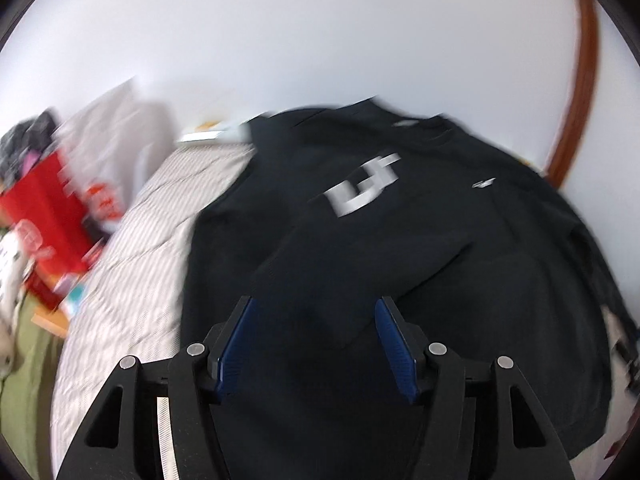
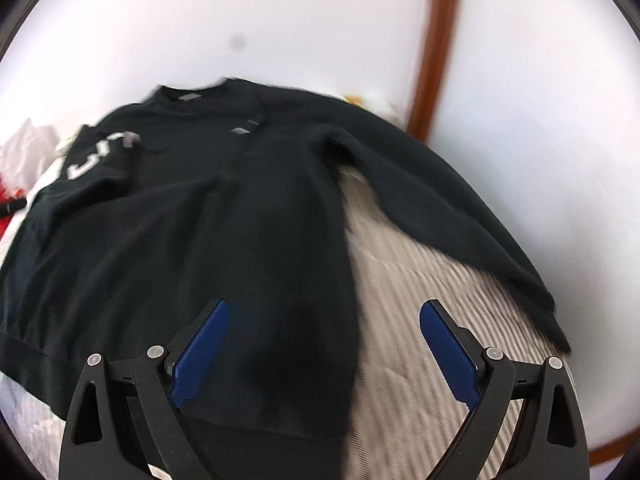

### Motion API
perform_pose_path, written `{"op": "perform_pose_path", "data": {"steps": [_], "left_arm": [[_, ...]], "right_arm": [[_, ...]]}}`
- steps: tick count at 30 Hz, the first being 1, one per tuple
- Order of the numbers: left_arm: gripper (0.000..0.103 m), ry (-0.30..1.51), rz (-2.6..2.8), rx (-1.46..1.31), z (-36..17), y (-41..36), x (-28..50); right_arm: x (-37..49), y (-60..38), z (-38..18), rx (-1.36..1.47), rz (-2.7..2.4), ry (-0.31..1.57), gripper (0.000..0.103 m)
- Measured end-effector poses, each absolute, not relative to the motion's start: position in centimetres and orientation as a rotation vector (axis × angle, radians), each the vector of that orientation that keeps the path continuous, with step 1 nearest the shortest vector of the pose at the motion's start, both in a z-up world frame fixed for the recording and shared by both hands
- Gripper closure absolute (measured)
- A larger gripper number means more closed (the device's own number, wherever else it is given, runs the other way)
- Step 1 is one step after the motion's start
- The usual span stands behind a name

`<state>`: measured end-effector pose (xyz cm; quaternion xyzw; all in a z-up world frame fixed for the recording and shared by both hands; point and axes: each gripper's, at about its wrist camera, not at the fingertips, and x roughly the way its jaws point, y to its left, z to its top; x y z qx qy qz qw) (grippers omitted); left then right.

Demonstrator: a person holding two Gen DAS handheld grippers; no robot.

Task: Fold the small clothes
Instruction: 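Fold the held sleeve across the sweatshirt body with the left gripper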

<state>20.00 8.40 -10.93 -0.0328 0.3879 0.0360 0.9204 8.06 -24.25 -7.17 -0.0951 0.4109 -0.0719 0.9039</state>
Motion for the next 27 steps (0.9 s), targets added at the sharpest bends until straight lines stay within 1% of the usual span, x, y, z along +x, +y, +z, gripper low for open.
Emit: {"op": "perform_pose_path", "data": {"steps": [2, 3, 4, 6, 11, 15, 17, 18, 20, 21, 22, 23, 24, 26, 27], "left_arm": [[0.044, 0.818, 0.11, -0.087, -11.9, 10.5, 18.6], [0.044, 0.832, 0.122, -0.101, -12.5, 11.3, 18.0], [0.044, 0.849, 0.126, -0.121, -13.2, 12.2, 17.3], [0.044, 0.869, 0.108, -0.14, -14.3, 13.4, 16.1], [0.044, 0.851, 0.092, -0.173, -15.8, 15.6, 13.8], [0.044, 0.835, 0.05, -0.221, -16.7, 16.1, 13.5], [0.048, 0.834, 0.035, -0.238, -16.8, 16.2, 13.5], [0.048, 0.824, 0.016, -0.255, -16.7, 16.3, 13.4], [0.049, 0.832, -0.001, -0.268, -17.0, 16.1, 13.6], [0.049, 0.835, 0.008, -0.252, -16.9, 15.9, 13.4], [0.049, 0.842, 0.018, -0.23, -16.9, 15.6, 13.5], [0.049, 0.847, 0.025, -0.209, -16.9, 15.2, 13.6], [0.049, 0.852, 0.031, -0.191, -16.9, 15.0, 13.7], [0.049, 0.859, 0.036, -0.166, -16.8, 14.7, 13.8], [0.049, 0.859, 0.035, -0.167, -16.8, 14.8, 13.8]], "right_arm": [[9.0, -21.2, -6.6, -0.234, -0.092, 0.822, 0.014], [9.5, -19.8, -6.5, -0.242, -0.058, 0.818, 0.021], [10.1, -18.4, -6.4, -0.248, -0.014, 0.816, 0.026], [11.8, -14.8, -6.4, -0.246, 0.099, 0.82, 0.027], [14.9, -7.1, -7.1, -0.299, 0.264, 0.809, 0.027], [17.6, -1.7, -9.1, -0.327, 0.382, 0.829, 0.027], [19.0, 0.3, -10.7, -0.334, 0.412, 0.863, 0.027], [19.8, 1.2, -11.6, -0.332, 0.431, 0.884, 0.028], [20.7, 2.6, -12.9, -0.329, 0.454, 0.922, 0.034], [21.2, 3.3, -13.7, -0.329, 0.466, 0.939, 0.045], [21.7, 3.8, -14.4, -0.333, 0.481, 0.953, 0.06], [22.3, 4.3, -15.1, -0.338, 0.495, 0.97, 0.069], [22.8, 4.4, -15.5, -0.326, 0.517, 0.994, 0.09], [23.5, 3.7, -14.9, -0.277, 0.524, 0.984, 0.095], [23.6, 2.6, -13.7, -0.245, 0.518, 0.954, 0.096]]}}
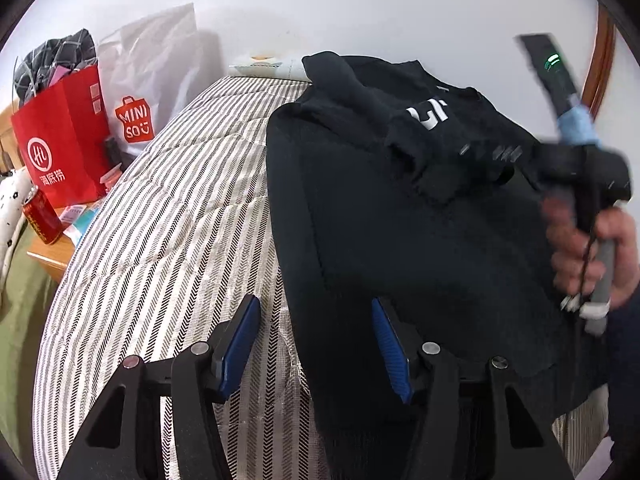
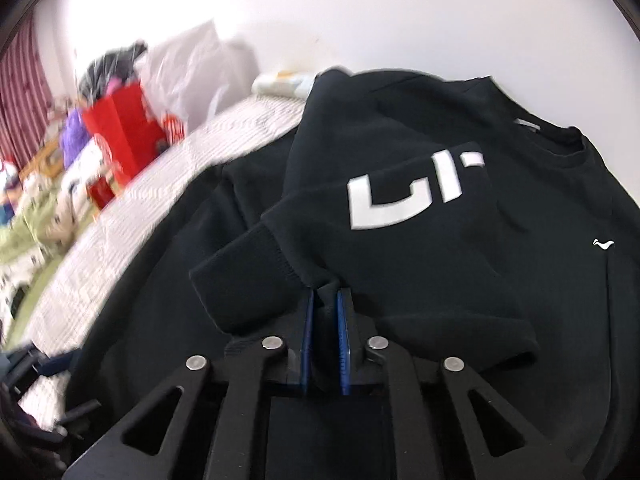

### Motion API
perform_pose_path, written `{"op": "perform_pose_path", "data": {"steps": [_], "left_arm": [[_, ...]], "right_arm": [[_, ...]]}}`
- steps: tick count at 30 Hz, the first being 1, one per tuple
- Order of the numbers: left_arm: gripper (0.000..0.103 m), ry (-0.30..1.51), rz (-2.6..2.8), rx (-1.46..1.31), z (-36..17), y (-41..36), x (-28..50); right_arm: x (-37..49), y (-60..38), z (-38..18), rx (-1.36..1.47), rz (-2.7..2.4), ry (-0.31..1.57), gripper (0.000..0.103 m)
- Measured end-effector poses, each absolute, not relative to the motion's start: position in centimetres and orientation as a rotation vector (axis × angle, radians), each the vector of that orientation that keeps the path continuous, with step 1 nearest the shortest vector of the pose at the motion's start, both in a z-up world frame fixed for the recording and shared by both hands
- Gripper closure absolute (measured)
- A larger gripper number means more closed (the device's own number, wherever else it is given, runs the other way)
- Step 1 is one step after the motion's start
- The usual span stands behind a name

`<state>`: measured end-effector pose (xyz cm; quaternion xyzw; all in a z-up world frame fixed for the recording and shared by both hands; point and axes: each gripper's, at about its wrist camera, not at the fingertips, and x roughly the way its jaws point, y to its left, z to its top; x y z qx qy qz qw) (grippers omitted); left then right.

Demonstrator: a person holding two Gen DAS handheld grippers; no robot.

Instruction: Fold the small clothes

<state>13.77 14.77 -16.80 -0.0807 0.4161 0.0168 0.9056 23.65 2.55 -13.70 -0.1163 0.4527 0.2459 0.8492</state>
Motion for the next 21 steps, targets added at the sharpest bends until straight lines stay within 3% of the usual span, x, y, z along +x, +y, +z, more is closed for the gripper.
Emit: {"op": "perform_pose_path", "data": {"steps": [6, 15, 17, 19, 21], "left_arm": [[0.049, 0.862, 0.04, -0.159, -16.8, 14.7, 13.9], [0.049, 0.874, 0.054, -0.153, -16.8, 14.5, 13.4], [0.049, 0.874, 0.06, -0.146, -16.6, 14.4, 12.8], [0.049, 0.879, 0.051, -0.144, -16.5, 14.3, 12.1], [0.049, 0.883, 0.038, -0.141, -16.5, 14.3, 11.4]], "right_arm": [[25.6, -7.6, -8.3, -0.092, 0.279, 0.808, 0.096], [25.3, -21.0, -10.0, -0.017, -0.03, 0.892, 0.091], [22.9, -22.4, -10.2, -0.031, -0.043, 0.901, 0.075], [19.8, -23.6, -10.4, -0.05, -0.067, 0.901, 0.047], [16.5, -24.9, -10.7, -0.092, -0.096, 0.907, 0.043]]}}
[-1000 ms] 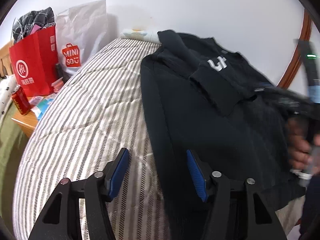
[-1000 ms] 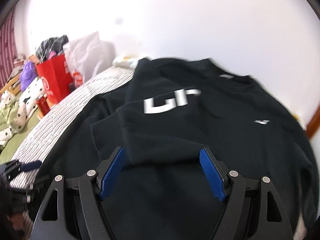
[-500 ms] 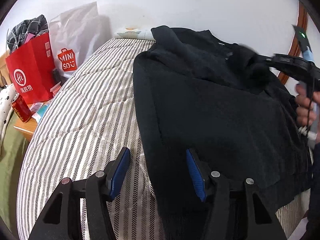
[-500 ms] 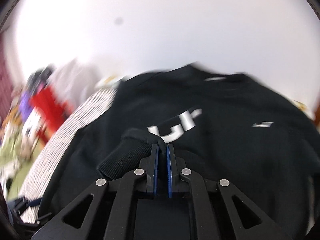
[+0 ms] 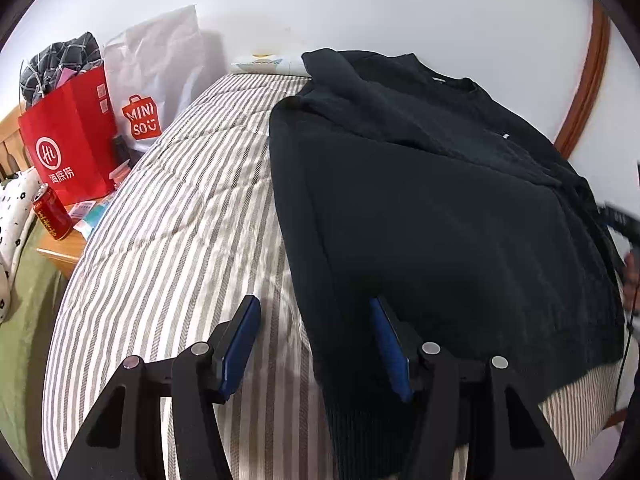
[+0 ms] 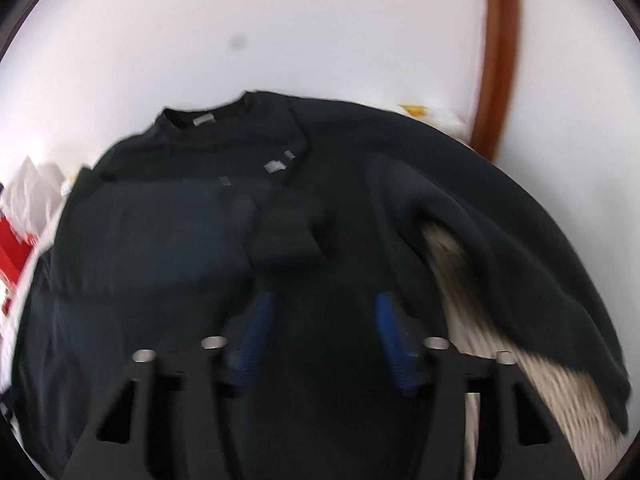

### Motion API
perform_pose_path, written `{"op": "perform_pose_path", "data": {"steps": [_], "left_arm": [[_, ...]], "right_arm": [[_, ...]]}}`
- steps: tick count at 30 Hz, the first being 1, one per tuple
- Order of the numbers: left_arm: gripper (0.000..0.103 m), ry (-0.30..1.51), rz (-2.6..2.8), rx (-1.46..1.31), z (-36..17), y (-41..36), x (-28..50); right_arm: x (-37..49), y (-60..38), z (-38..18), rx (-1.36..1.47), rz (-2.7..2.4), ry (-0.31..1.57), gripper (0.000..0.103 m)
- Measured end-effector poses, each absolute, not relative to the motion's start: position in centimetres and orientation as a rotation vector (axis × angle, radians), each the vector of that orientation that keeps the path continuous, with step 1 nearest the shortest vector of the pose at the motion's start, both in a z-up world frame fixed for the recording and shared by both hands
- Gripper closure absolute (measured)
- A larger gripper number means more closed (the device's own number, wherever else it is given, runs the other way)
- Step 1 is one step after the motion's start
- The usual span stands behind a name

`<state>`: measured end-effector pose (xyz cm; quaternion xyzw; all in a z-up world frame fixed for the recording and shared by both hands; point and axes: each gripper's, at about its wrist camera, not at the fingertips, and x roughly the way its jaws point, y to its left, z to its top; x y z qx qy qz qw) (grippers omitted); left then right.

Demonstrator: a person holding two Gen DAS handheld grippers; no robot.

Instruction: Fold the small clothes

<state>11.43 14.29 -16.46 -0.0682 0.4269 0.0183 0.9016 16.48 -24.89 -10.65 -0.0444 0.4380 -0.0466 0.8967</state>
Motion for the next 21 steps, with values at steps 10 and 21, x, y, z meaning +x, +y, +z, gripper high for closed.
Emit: {"op": "perform_pose_path", "data": {"steps": [10, 21], "left_arm": [[0.077, 0.871, -0.025, -0.185, -16.6, 13.9, 9.9], [0.093, 0.847, 0.03, -0.266, -16.4, 14.7, 7.8]], "right_arm": [[3.6, -30.1, -12.6, -0.037, -0.13, 1.012, 0.04], [2.2, -29.0, -12.3, 0.014, -0.074, 0.929, 0.091]]}}
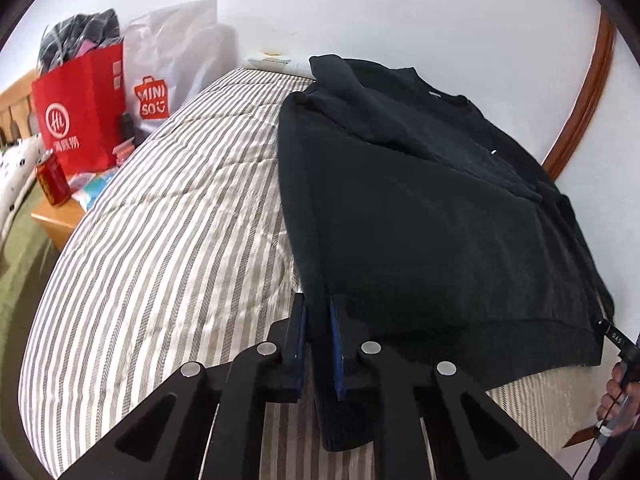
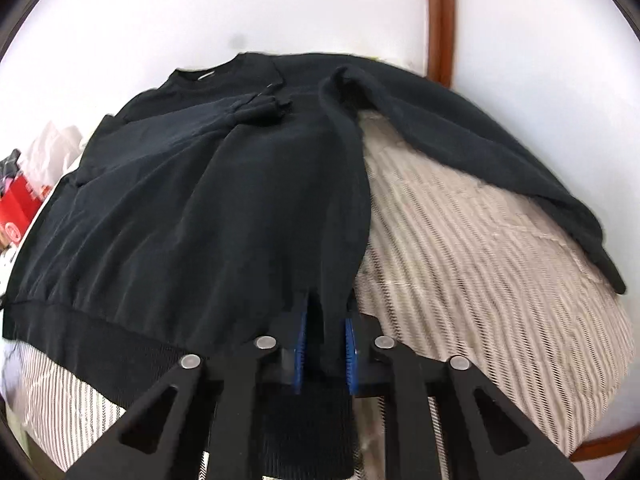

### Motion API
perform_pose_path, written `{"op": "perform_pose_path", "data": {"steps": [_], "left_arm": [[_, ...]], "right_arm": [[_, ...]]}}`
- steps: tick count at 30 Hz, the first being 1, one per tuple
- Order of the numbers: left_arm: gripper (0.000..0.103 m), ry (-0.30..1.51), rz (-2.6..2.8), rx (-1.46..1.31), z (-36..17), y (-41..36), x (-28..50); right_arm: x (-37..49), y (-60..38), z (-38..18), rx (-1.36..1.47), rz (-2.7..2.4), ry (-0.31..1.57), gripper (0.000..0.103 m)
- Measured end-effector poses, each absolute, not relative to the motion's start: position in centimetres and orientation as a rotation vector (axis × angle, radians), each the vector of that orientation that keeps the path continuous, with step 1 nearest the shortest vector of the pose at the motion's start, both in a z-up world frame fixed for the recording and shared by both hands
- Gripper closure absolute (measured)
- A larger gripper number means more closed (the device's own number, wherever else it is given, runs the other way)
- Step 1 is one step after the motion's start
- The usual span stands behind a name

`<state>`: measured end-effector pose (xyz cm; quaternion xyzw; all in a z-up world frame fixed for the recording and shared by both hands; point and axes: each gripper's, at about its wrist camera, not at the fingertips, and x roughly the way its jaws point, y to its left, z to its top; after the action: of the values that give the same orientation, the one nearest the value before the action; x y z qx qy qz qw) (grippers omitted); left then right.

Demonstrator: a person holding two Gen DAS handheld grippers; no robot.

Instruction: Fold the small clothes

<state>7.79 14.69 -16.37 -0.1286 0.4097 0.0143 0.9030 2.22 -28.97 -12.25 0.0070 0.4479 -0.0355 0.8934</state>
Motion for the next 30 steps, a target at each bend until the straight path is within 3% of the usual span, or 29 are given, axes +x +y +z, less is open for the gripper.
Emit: {"op": "perform_pose_path", "data": {"steps": [14, 17, 19, 20, 30], "left_arm": [[0.091, 0.869, -0.002, -0.239, -16.0, 14.3, 3.7], [0.086, 0.886, -0.003, -0.234, -15.7, 14.5, 4.3], [0.086, 0.89, 0.004, -0.202, -15.3, 14.0, 4.7], [0.086, 0.89, 0.015, -0.188, -15.0, 13.8, 4.9], [0.08, 0.887, 0.116, -0.181, -12.3, 14.3, 10.9]], "right_arm": [[1.4, -27.6, -10.8, -0.098, -0.07, 0.958, 0.09], [2.0, -27.4, -9.6, -0.135, -0.089, 0.931, 0.074], [2.8, -26.9, -8.1, -0.15, -0.083, 0.887, 0.054], [3.3, -26.6, -7.5, -0.159, -0.08, 0.871, 0.05], [16.2, -23.2, -7.3, -0.108, -0.003, 0.901, 0.042]]}}
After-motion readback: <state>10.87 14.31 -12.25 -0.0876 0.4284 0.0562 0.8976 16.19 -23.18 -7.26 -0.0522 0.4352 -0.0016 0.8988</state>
